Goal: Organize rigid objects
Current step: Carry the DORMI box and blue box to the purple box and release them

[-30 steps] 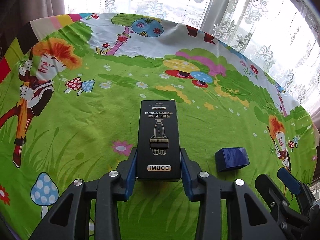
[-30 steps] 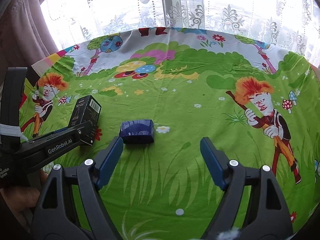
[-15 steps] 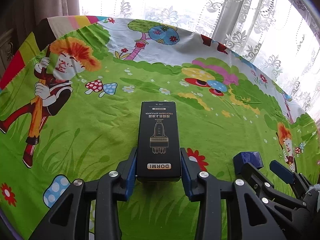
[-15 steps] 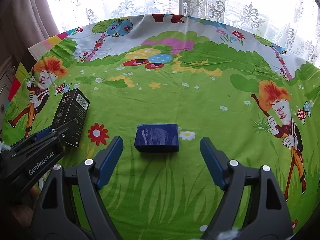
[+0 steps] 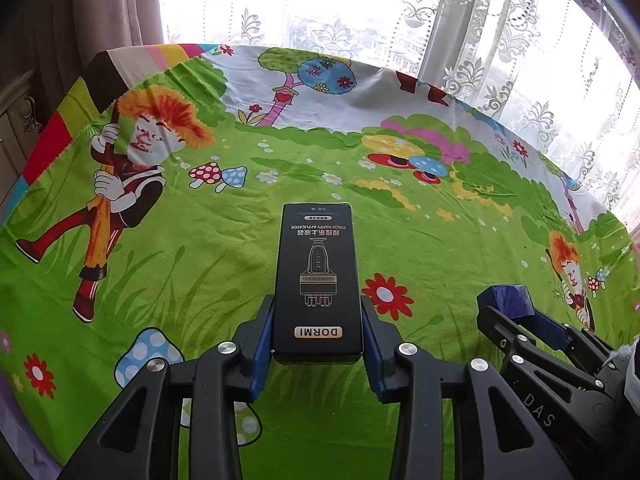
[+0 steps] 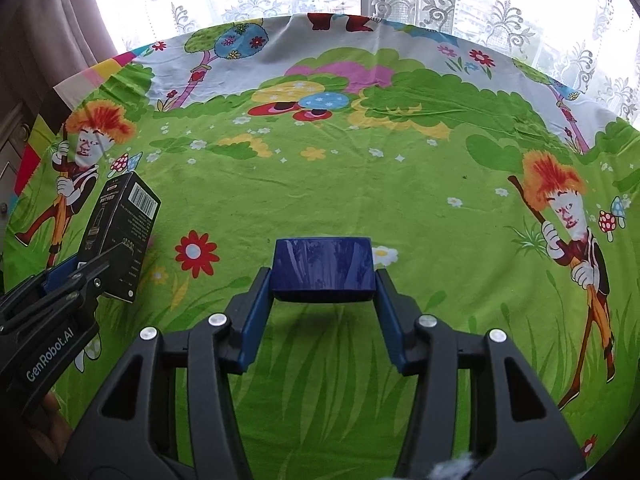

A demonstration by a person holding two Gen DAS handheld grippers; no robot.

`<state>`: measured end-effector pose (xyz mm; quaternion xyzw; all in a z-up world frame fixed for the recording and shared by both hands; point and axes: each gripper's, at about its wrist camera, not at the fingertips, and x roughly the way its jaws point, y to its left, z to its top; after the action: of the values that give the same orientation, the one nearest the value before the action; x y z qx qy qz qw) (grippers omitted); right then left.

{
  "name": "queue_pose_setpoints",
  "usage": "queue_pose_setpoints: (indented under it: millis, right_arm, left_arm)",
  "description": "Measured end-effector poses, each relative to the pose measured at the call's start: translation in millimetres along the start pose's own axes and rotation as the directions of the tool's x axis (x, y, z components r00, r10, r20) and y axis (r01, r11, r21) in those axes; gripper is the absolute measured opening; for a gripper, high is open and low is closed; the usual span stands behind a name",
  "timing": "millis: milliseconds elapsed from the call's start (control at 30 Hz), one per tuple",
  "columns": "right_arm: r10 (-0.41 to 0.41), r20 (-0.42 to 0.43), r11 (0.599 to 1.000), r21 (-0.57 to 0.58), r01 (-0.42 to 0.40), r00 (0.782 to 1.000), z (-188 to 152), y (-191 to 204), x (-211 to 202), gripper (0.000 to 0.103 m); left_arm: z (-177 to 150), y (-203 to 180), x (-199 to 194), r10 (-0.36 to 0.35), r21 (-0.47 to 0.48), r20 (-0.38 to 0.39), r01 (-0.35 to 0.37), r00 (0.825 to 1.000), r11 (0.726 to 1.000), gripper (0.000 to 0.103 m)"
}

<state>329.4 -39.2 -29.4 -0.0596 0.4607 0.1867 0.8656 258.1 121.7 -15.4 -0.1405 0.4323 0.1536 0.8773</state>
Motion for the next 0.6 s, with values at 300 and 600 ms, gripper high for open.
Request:
queue_pose_setpoints:
  millis: [300,600]
  right_arm:
    - [0.023,0.041,0.999,-0.034,-0.021,0.999,-15.0,17.1,-44.8,0.054]
    - [0.063,0.069,0.996,-0.068,-0.058,0.996,-32.5,40.1,-91.2,0.054]
  left_arm:
    - [-17.4,4.2,-40.5,0.002,0.018,0.025,-0.003,1.000,1.000,0.040]
    - [-38.8,30.7,-81.0,0.010,-0.018,0.044,-0.009,0.999,1.000,0.040]
